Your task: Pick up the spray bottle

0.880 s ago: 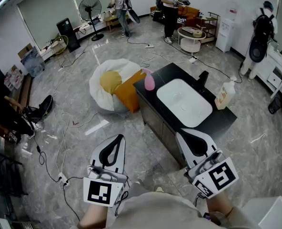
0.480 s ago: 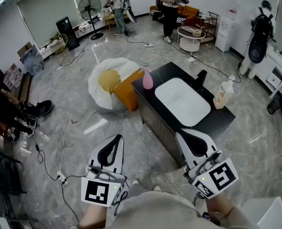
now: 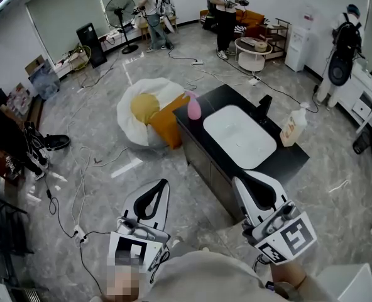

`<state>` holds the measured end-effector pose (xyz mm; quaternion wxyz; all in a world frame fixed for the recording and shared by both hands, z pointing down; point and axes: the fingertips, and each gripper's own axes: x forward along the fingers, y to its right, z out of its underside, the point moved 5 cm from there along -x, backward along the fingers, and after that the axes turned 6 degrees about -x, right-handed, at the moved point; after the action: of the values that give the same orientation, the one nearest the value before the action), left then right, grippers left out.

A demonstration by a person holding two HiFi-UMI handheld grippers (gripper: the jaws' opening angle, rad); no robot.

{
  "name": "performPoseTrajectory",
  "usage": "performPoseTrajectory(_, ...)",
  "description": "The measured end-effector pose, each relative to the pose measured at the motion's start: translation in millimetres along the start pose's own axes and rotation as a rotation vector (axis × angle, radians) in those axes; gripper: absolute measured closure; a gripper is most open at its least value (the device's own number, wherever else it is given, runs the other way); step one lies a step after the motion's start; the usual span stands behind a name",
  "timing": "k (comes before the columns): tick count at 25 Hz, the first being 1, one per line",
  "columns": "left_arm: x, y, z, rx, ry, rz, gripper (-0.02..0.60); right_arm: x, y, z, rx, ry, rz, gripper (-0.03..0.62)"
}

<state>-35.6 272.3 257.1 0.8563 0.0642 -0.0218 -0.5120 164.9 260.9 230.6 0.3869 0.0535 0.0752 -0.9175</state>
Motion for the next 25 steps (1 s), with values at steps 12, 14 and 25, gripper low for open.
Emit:
performPoseTrajectory(12, 13, 9, 11, -0.054, -0.002, 0.033, 0.563, -2, 7, 14, 0.008, -0.026, 0.004, 0.404)
performPoseTrajectory(14, 17, 7, 13, -0.055, -0.006, 0.033, 0.563, 1, 9, 18, 0.010, -0.040, 0.002, 0.402)
performPoseTrajectory(25, 49, -24, 23, -0.055, 0.012, 0.039, 0.563, 41, 28, 40, 0.011, -0.069, -0.003, 0.399)
